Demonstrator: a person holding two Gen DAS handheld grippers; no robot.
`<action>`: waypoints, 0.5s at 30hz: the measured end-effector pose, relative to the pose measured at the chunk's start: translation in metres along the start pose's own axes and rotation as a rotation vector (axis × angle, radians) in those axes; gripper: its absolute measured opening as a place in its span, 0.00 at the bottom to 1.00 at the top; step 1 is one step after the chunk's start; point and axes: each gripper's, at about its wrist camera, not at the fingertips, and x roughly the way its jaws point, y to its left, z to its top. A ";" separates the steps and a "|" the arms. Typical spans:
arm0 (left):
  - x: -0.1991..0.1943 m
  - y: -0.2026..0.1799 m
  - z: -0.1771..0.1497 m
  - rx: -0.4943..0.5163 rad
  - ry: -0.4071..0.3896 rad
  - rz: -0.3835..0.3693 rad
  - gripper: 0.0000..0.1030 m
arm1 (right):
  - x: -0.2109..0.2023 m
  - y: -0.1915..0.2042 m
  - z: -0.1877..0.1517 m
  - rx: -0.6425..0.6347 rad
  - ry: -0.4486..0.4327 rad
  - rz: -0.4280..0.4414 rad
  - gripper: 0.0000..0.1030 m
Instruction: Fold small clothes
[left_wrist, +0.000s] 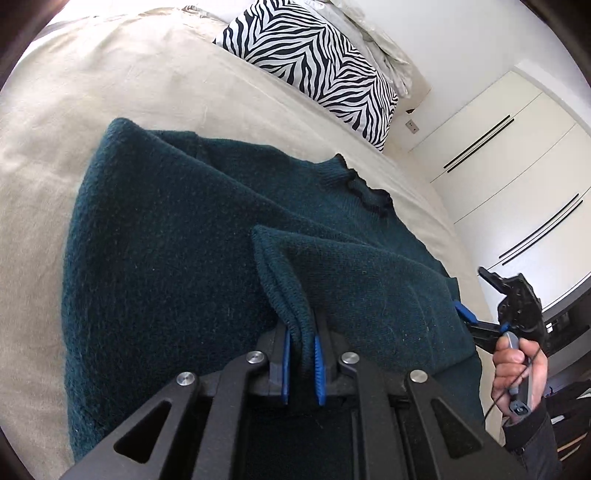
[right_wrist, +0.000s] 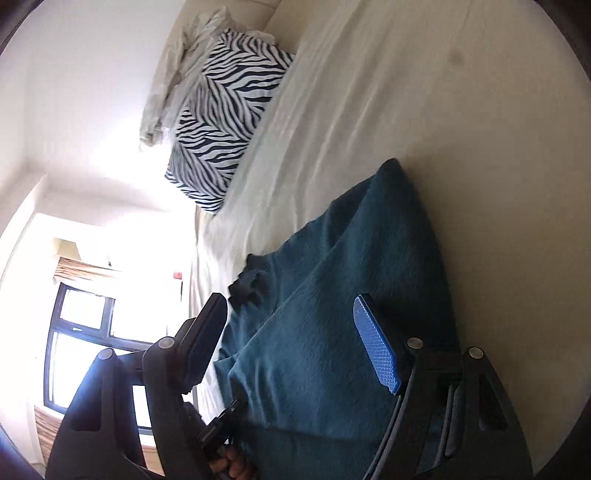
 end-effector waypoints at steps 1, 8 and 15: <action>0.000 0.000 -0.001 0.008 -0.005 -0.001 0.14 | 0.010 -0.006 0.011 0.014 -0.009 -0.015 0.67; 0.001 0.002 -0.002 0.007 -0.011 -0.016 0.14 | 0.013 -0.019 0.017 0.030 0.041 0.086 0.68; -0.006 0.008 0.008 -0.045 0.043 -0.045 0.14 | -0.037 -0.031 -0.043 -0.034 0.103 0.124 0.68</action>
